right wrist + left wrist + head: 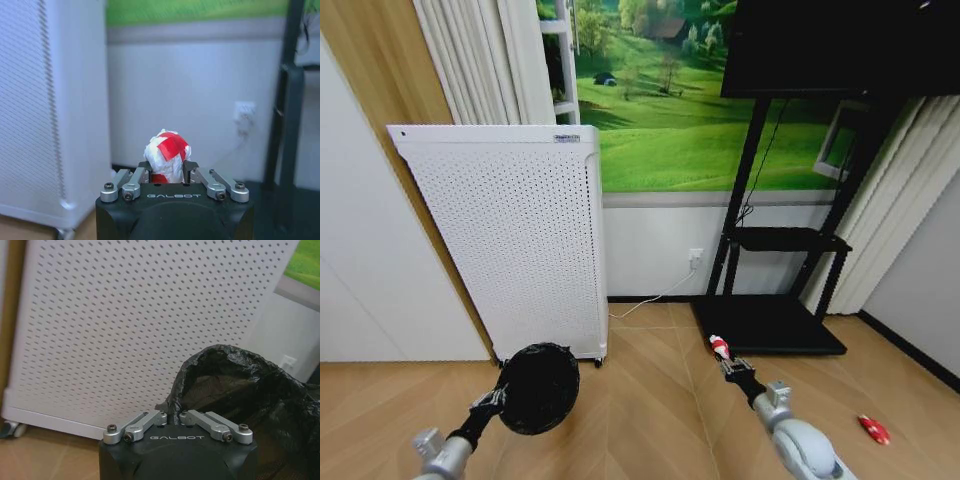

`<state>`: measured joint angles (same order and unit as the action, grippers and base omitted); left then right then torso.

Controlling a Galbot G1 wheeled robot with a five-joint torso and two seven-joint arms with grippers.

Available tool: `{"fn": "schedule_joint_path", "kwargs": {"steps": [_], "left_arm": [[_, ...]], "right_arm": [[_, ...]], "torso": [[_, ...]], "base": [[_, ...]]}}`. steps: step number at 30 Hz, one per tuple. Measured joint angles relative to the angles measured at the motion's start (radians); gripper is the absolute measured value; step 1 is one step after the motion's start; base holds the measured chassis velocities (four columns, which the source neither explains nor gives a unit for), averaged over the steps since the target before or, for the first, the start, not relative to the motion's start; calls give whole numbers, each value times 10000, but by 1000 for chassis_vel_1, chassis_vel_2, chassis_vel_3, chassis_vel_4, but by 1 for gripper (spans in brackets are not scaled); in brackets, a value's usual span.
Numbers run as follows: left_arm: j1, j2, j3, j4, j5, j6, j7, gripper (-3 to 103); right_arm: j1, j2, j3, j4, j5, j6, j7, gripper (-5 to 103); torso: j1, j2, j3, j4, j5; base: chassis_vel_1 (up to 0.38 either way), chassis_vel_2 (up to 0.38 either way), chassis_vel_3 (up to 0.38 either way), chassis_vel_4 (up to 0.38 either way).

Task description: Pick up the trash bin and place the garbage on the floor into it.

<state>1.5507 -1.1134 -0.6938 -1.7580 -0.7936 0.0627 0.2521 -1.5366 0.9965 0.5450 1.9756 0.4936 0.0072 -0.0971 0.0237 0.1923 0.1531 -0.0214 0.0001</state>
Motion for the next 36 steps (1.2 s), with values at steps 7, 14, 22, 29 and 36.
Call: {"fn": "schedule_joint_path", "kwargs": {"steps": [7, 14, 22, 29, 36], "left_arm": [[-1028, 515, 1942, 588, -438, -8, -411, 5], [-2410, 785, 3571, 1461, -763, -9, -668, 5], [-3621, 854, 5369, 2088, -457, -24, -499, 5], [-3964, 750, 6357, 2072, -305, -60, -21, 5], [-4351, 534, 6950, 2111, -463, -61, 92, 5]], "right_arm": [[-1604, 321, 47, 1993, -534, 1079, -787, 32], [-1977, 501, -481, 2641, -1254, 1435, -1113, 32], [-1806, 239, -958, 2626, -1820, 1525, -1411, 32], [-1804, 150, -1473, 2101, -2515, 1720, -1714, 32], [-1143, 203, -2497, 975, -3144, 2035, -1844, 32]], "torso": [[0, 0, 1, -1, -3], [0, 0, 1, -1, -2], [1, 0, 2, -2, 0], [0, 0, 1, -1, 0], [0, 0, 2, -1, 0]], "base": [[0, 0, 0, 0], [0, 0, 0, 0], [0, 0, 0, 0], [0, 0, 0, 0], [0, 0, 0, 0]]}}
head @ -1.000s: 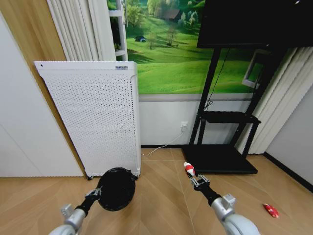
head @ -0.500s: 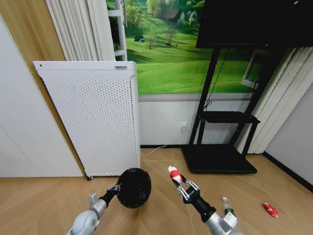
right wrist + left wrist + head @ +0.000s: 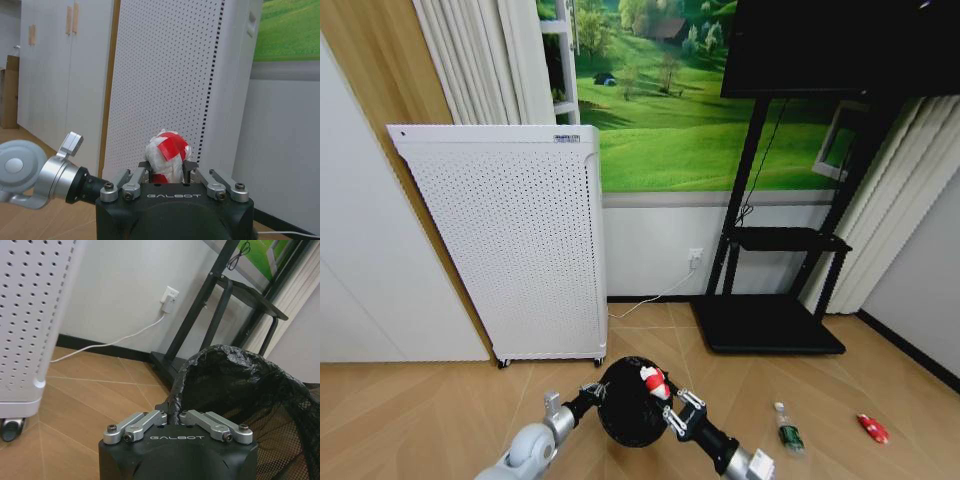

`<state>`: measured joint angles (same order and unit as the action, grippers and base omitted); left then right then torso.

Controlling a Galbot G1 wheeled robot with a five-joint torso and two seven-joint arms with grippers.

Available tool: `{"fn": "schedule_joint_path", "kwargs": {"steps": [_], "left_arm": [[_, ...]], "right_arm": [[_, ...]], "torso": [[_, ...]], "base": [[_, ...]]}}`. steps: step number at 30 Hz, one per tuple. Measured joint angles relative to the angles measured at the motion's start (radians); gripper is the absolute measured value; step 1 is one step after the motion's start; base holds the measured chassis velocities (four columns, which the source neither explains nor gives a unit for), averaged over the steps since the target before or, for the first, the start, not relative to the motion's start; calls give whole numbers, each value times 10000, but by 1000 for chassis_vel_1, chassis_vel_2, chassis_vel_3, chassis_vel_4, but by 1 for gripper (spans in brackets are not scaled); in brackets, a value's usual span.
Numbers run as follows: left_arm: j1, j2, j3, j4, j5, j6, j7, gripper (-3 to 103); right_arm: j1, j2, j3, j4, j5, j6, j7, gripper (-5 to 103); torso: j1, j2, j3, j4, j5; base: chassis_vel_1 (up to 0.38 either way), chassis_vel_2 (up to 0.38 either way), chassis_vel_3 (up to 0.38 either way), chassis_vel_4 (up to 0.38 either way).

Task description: Pick up the trash bin and place the garbage on the floor into it.

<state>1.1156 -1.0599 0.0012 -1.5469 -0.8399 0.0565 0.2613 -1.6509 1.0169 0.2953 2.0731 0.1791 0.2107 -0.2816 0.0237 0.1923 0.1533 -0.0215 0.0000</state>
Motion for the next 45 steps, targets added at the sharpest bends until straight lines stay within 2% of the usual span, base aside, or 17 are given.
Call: {"fn": "schedule_joint_path", "kwargs": {"steps": [9, 18, 19, 21, 22, 23, 25, 26, 28, 29, 30, 31, 32, 34, 37, 45], "left_arm": [[188, -73, 116, -296, -72, 48, 11, 5], [405, -44, 82, -408, -6, 54, 12, 5], [405, -37, 71, -410, -7, 54, 12, 5], [404, -36, 63, -410, -8, 54, 11, 5], [404, -36, 49, -410, -8, 52, 8, 5], [404, -36, 49, -410, -8, 52, 8, 5], [435, -28, -9, -427, -23, 43, -3, 5], [435, -28, -9, -427, -23, 43, -3, 5], [503, 2, -100, -433, -35, 39, -3, 5], [503, 2, -100, -433, -35, 39, -3, 5], [544, 3, -177, -433, -35, 33, 0, 5], [570, -3, -216, -433, -45, 30, 0, 5], [570, -3, -216, -433, -45, 30, 0, 5], [611, -15, -241, -449, -61, 30, -1, 5], [638, -23, -259, -478, -64, 30, -4, 5], [855, -25, -556, -596, -146, 24, -103, 5]], "right_arm": [[925, 135, -885, -1477, -592, 223, 84, 32], [1303, 149, -1076, -1725, -669, 100, 378, 30], [1340, 102, -1070, -1703, -649, 57, 387, 40], [1351, 75, -1060, -1686, -636, 30, 392, 40], [1354, 48, -1052, -1676, -623, 15, 397, 45], [1354, 48, -1052, -1676, -623, 15, 397, 45], [1349, 12, -1049, -1675, -610, 5, 402, 56], [1349, 12, -1049, -1675, -610, 5, 402, 56], [1338, 3, -1051, -1669, -592, 5, 428, 67], [1338, 3, -1051, -1669, -592, 5, 428, 67], [1338, -1, -1052, -1648, -571, 5, 450, 73], [1342, -11, -1054, -1632, -556, 1, 460, 83], [1342, -11, -1054, -1632, -556, 1, 460, 83], [1349, -35, -1053, -1594, -522, -18, 474, 94], [1324, -42, -999, -1534, -487, -26, 504, 99], [1184, 35, -657, -1295, -315, 101, 850, 100]], "torso": [[0, 0, 0, 0, 0], [0, 0, 0, 1, -1], [0, 1, 0, 0, 0], [0, 2, 0, 0, 0], [0, 1, 0, 0, -1], [0, 1, 0, 0, -1], [0, 1, 0, 0, -1], [0, 1, 0, 0, -1], [0, 1, 0, 0, -1], [0, 1, 0, 0, -1], [0, 1, 0, 1, 0], [0, 1, -1, 0, 0], [0, 1, -1, 0, 0], [0, 1, -1, 0, -1], [0, 1, -1, 0, 0], [0, 1, -1, 0, -2]], "base": [[0, 0, 0, 0], [0, 0, 0, 0], [0, 0, 0, 0], [0, 0, 0, 0], [0, 0, 0, 0], [0, 0, 0, 0], [0, 0, 0, 0], [0, 0, 0, 0], [0, 0, 0, 0], [0, 0, 0, 0], [0, 0, 0, 0], [0, 0, 0, 0], [0, 0, 0, 0], [0, 0, 0, 0], [0, 0, 0, 0], [0, 0, 0, 0]]}}
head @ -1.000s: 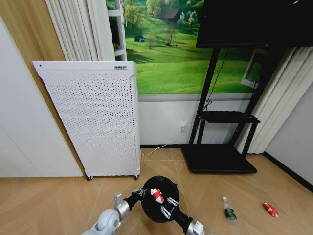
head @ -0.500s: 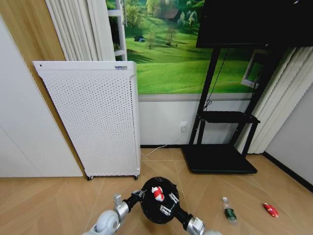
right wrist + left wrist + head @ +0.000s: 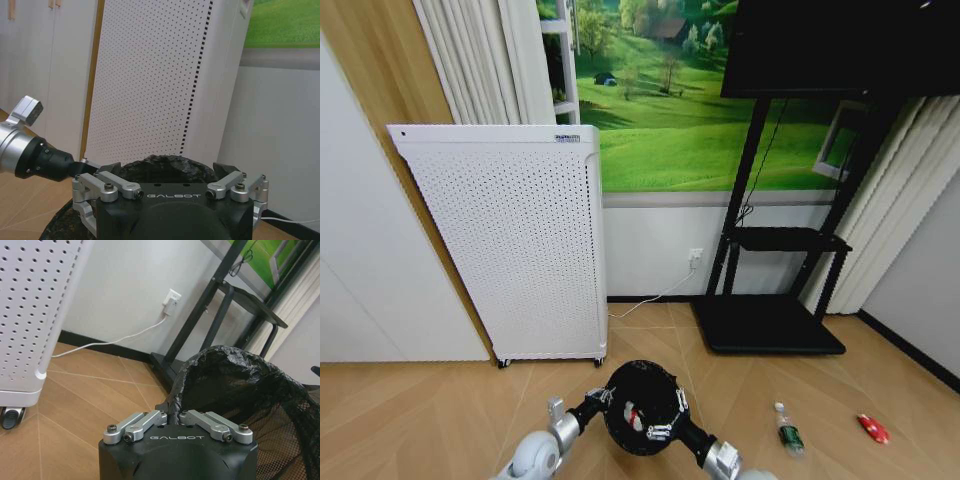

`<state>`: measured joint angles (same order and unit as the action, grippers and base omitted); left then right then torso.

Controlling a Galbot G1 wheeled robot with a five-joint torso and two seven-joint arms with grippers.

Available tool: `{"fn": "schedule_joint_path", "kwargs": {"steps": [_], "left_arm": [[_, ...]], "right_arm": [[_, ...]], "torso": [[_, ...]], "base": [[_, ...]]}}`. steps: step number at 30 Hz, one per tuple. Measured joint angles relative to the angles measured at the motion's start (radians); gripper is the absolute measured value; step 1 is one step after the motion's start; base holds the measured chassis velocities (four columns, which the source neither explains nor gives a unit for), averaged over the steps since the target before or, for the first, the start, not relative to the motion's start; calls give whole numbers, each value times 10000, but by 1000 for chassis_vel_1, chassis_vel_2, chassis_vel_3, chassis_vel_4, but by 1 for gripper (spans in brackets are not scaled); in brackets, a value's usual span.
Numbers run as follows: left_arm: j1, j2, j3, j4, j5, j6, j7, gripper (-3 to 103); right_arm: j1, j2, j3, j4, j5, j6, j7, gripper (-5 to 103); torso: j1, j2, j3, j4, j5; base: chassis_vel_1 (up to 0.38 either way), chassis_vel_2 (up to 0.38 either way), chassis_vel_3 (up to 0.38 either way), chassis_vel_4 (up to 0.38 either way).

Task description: Pick up the trash bin and place the garbage on the floor into it.

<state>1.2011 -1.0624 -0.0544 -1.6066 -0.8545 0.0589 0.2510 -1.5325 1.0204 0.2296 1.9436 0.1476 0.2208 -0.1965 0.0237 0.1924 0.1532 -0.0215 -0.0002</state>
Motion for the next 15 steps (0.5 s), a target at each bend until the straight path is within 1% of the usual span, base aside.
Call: {"fn": "schedule_joint_path", "kwargs": {"steps": [6, 11, 13, 15], "left_arm": [[187, 11, -241, -36, -83, -18, -95, 5], [266, -96, -568, -29, -294, -58, -359, 5], [415, -188, -969, -78, -574, -78, -621, 5], [686, -250, -1519, -298, -893, -65, -821, 5]], "right_arm": [[-128, -76, 281, 221, 150, 3, 55, 100], [-430, -97, 744, 729, 622, 68, 170, 100], [-626, -110, 1104, 1076, 963, 66, 463, 100], [-721, -72, 1430, 1237, 1211, -46, 1005, 100]], "torso": [[0, 0, 0, 1, 2], [0, 0, 0, 0, 1], [0, 0, 1, -2, 1], [0, 0, 0, -1, 0]], "base": [[0, 0, 0, 0], [0, 0, 0, 0], [0, 0, 0, 0], [0, 0, 0, 0]]}}
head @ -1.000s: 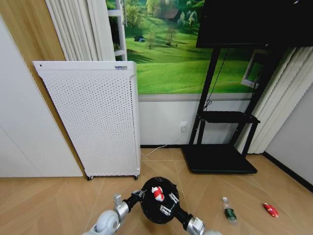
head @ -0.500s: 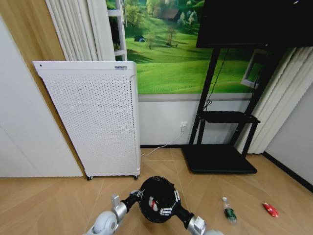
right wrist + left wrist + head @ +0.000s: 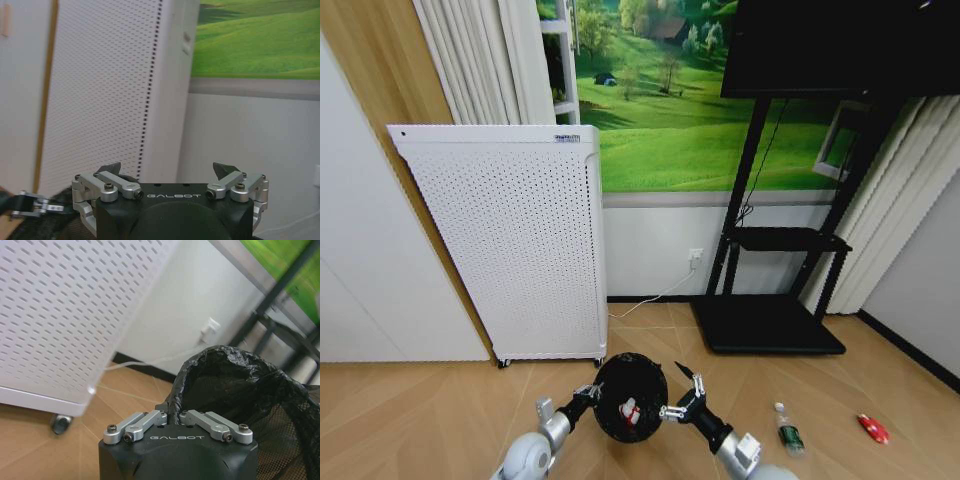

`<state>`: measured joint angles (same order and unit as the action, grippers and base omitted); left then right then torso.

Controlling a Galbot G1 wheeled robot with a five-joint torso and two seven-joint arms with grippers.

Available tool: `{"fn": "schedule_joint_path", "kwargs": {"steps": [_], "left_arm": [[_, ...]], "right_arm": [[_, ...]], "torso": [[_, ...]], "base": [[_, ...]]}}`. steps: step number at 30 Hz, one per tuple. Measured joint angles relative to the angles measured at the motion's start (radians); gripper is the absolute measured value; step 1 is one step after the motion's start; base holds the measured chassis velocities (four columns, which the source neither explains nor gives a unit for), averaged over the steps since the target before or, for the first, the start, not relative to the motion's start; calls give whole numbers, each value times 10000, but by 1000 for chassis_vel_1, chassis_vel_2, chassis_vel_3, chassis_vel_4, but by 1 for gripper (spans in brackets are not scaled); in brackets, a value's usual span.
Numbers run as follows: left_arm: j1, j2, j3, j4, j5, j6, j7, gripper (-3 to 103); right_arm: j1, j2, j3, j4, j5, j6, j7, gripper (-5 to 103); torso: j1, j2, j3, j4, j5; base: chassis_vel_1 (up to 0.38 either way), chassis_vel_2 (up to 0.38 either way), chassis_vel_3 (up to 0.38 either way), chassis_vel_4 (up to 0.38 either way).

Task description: Pick up the trash bin and place the garbage on the floor into it.

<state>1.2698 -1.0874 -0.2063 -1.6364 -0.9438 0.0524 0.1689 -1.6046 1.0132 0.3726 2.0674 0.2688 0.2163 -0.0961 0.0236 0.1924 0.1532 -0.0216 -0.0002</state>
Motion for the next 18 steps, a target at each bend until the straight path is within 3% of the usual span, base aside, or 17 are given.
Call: {"fn": "schedule_joint_path", "kwargs": {"steps": [3, 5, 6, 9, 10, 12, 18], "left_arm": [[202, -19, -336, -148, -124, 34, -45, 5], [795, -50, -1131, -557, -275, 103, -81, 5], [795, -50, -1131, -557, -275, 103, -81, 5], [1735, -116, -2094, -1290, -313, 149, -223, 5], [1735, -116, -2094, -1290, -313, 149, -223, 5], [2314, -245, -2688, -1847, -269, 190, -506, 5], [3194, -762, -3726, -2767, -226, 168, -1287, 5]], "right_arm": [[0, 59, 122, 1, 122, -129, 311, 100], [104, 209, 286, -99, 188, -660, 1231, 100], [104, 209, 286, -99, 188, -660, 1231, 100], [415, 440, 374, -382, 268, -1705, 2411, 100], [415, 440, 374, -382, 268, -1705, 2411, 100], [613, 549, 395, -564, 511, -2318, 2945, 100], [1008, 709, 437, -1026, 995, -2853, 3606, 100]], "torso": [[0, 0, 0, 0, 2], [0, 0, 0, 3, 1], [0, 0, 0, 3, 1], [0, 0, 0, 4, 2], [0, 0, 0, 4, 2], [0, 0, -1, 2, 3], [0, 0, 0, 1, 2]], "base": [[0, 0, 0, 0], [0, 0, 0, 0], [0, 0, 0, 0], [0, 0, 0, 0], [0, 0, 0, 0], [0, 0, 0, 0], [0, 0, 0, 0]]}}
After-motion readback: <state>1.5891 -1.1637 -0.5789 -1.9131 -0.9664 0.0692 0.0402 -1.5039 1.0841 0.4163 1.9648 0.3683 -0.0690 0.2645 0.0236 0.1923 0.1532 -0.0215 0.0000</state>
